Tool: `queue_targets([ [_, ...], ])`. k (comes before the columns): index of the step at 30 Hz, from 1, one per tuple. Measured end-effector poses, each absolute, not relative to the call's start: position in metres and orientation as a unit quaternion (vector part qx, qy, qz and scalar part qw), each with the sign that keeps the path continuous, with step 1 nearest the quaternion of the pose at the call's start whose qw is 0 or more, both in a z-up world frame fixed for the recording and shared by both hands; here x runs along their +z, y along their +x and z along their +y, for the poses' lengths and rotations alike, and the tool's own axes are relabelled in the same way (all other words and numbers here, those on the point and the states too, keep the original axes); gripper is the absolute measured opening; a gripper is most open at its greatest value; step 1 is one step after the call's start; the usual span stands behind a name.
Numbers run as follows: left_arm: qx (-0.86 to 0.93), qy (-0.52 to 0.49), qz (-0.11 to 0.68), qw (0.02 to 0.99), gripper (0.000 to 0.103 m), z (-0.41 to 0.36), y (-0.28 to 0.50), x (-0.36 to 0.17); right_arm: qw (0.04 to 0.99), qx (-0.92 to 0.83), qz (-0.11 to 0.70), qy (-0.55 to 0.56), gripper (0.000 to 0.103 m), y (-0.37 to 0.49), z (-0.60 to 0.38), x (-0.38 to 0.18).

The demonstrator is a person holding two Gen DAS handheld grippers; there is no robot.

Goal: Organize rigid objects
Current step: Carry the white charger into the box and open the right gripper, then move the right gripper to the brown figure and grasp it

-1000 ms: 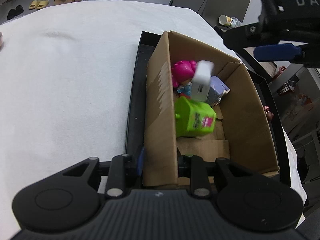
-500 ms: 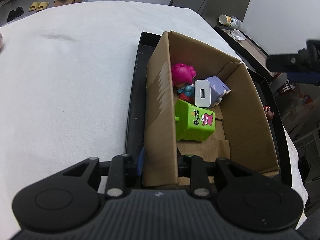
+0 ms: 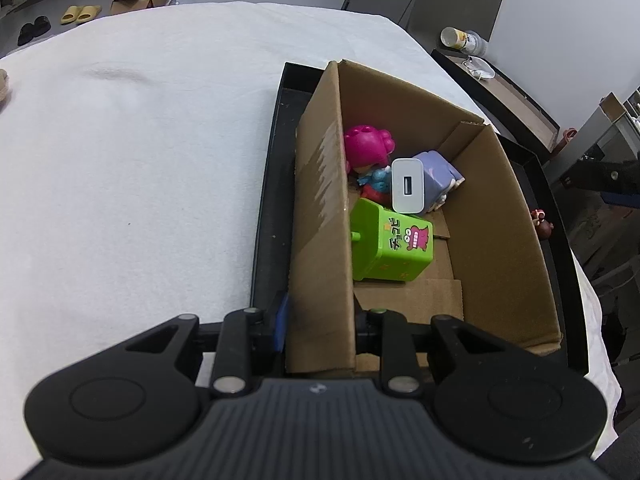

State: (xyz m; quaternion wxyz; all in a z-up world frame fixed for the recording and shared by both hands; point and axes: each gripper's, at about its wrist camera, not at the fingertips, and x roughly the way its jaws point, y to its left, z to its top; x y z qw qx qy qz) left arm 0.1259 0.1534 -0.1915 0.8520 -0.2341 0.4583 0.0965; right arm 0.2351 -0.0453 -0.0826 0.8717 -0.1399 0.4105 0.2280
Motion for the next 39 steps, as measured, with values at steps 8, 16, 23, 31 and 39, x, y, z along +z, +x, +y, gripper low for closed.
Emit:
queue_targets([
  [8, 0.104, -0.224, 0.464, 0.851, 0.025, 0.148, 0.13, -0.192, 0.873, 0.222, 0.416, -0.125, 0.071, 0.244, -0.074, -0.092],
  [16, 0.111, -0.215, 0.468, 0.85, 0.025, 0.143, 0.133, -0.191, 0.873, 0.219, 0.423, -0.101, 0.071, 0.257, -0.104, -0.104],
  [23, 0.122, -0.2, 0.475, 0.848, 0.025, 0.136, 0.137, -0.19, 0.875, 0.212, 0.429, -0.074, 0.071, 0.27, -0.134, -0.115],
  [31, 0.129, -0.178, 0.482, 0.848, 0.024, 0.127, 0.141, -0.188, 0.876, 0.205, 0.436, -0.04, 0.071, 0.284, -0.165, -0.128],
  [39, 0.143, -0.168, 0.488, 0.845, 0.022, 0.12, 0.145, -0.188, 0.873, 0.197, 0.447, -0.009, 0.07, 0.303, -0.186, -0.15],
])
